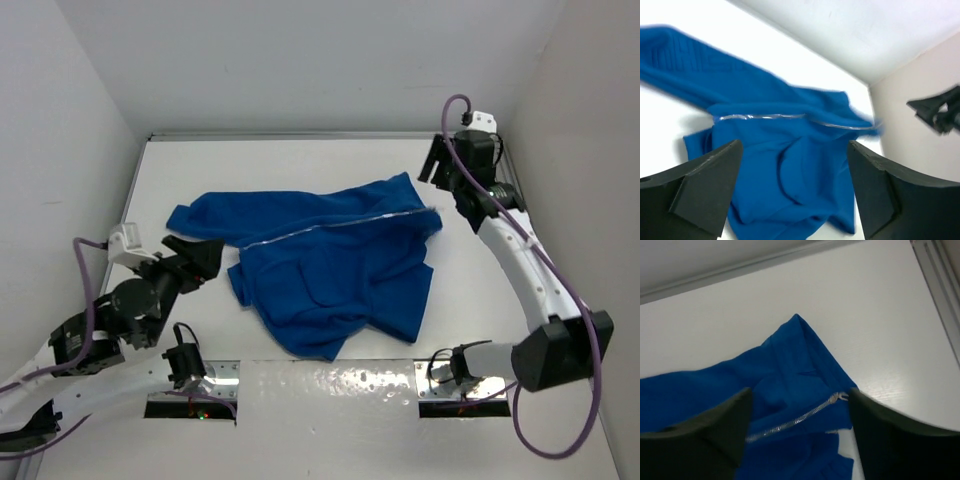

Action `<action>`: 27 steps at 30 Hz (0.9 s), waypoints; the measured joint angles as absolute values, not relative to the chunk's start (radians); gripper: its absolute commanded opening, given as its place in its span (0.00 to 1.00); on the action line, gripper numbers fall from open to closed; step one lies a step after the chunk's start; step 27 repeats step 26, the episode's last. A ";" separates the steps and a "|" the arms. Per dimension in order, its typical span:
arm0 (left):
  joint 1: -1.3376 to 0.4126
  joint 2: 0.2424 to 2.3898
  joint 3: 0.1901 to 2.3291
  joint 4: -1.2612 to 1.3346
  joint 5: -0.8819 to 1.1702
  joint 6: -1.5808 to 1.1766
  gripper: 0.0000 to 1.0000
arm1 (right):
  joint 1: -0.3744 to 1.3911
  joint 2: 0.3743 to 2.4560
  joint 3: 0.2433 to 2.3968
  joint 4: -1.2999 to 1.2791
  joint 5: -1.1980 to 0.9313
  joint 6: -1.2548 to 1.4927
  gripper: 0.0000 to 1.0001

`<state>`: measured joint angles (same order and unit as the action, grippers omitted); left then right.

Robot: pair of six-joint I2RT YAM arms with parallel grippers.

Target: Zip up the jacket

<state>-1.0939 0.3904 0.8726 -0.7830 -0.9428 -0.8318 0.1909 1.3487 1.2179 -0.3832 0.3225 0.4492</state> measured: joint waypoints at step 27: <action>-1.094 0.290 0.725 -0.514 -0.728 -0.658 0.88 | 0.191 0.464 0.753 -0.504 -0.269 0.717 0.99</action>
